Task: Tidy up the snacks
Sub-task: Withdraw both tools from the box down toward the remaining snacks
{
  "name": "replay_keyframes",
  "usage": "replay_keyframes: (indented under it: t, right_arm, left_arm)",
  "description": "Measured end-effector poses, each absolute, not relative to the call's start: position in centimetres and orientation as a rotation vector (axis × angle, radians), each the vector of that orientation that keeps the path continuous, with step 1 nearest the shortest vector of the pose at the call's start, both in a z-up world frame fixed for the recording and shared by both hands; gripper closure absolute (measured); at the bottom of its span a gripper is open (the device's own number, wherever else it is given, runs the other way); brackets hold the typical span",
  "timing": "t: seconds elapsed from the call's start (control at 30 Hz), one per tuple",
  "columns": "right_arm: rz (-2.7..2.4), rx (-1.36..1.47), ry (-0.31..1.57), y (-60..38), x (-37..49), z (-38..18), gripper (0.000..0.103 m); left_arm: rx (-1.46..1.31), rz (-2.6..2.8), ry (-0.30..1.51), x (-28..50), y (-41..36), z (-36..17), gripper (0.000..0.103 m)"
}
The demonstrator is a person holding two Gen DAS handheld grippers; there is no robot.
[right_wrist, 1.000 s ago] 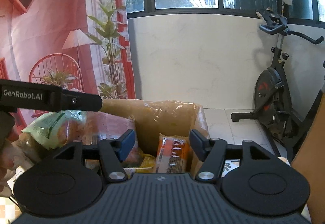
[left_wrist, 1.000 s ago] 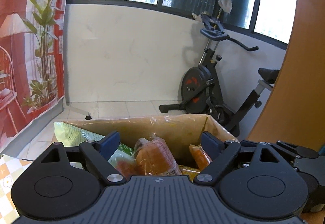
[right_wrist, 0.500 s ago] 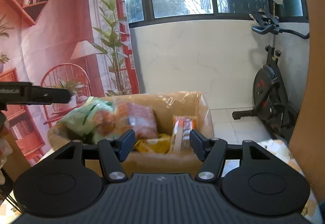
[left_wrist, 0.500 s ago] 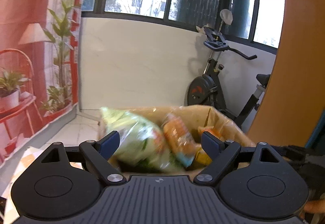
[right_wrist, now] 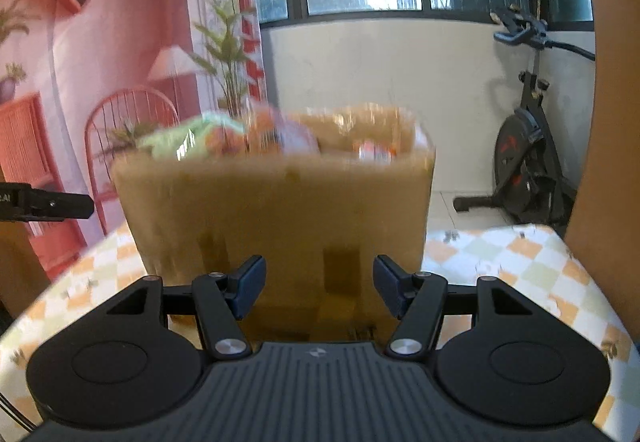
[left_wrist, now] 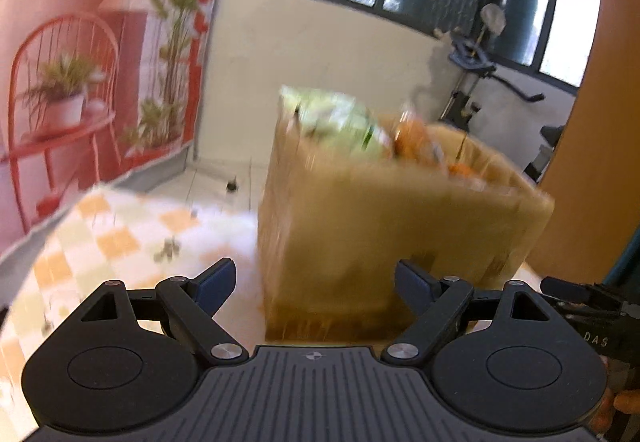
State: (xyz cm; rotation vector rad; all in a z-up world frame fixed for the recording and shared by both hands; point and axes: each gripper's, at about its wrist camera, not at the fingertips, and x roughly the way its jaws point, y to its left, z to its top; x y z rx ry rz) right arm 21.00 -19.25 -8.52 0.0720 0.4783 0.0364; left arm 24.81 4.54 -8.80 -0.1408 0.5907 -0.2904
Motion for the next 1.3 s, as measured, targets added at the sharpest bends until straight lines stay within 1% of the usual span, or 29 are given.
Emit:
replay_keyframes:
  t: [0.2, 0.33, 0.4, 0.47, 0.57, 0.7, 0.83, 0.97, 1.13, 1.23, 1.3]
  right_arm:
    - [0.08, 0.0, 0.605, -18.7, 20.7, -13.5, 0.04]
    - [0.134, -0.101, 0.703, -18.5, 21.0, -17.1, 0.04]
    - [0.175, -0.166, 0.734, -18.2, 20.9, -18.6, 0.035]
    - [0.219, -0.225, 0.749, -18.0, 21.1, -19.5, 0.034]
    - [0.263, -0.287, 0.764, -17.4, 21.7, -20.3, 0.033]
    - [0.329, -0.339, 0.747, -16.5, 22.5, -20.5, 0.022]
    - [0.376, -0.404, 0.755, -15.5, 23.5, -21.0, 0.019]
    - [0.394, -0.383, 0.778, -15.4, 24.5, -21.5, 0.015]
    - [0.36, -0.209, 0.818, -16.2, 24.9, -21.8, 0.016]
    - [0.309, -0.192, 0.823, -15.8, 23.8, -21.6, 0.023]
    - [0.27, -0.18, 0.831, -15.7, 23.1, -21.5, 0.032]
  left_arm:
    - [-0.17, -0.263, 0.663, 24.1, 4.7, -12.3, 0.016]
    - [-0.188, -0.253, 0.685, 24.1, 5.3, -13.1, 0.016]
    - [-0.186, -0.25, 0.696, 24.1, 5.4, -13.3, 0.016]
    - [-0.187, -0.247, 0.701, 24.1, 5.6, -13.3, 0.016]
    - [-0.187, -0.246, 0.706, 24.2, 5.6, -13.5, 0.016]
    - [-0.18, -0.245, 0.715, 23.4, 5.0, -14.0, 0.016]
    - [-0.184, -0.239, 0.728, 23.3, 4.9, -14.5, 0.016]
    - [-0.185, -0.235, 0.741, 23.3, 5.0, -14.8, 0.016]
    - [-0.187, -0.225, 0.751, 23.4, 5.1, -15.1, 0.016]
    - [-0.193, -0.219, 0.759, 23.4, 5.3, -15.3, 0.016]
    - [-0.196, -0.214, 0.763, 23.4, 5.4, -15.4, 0.016]
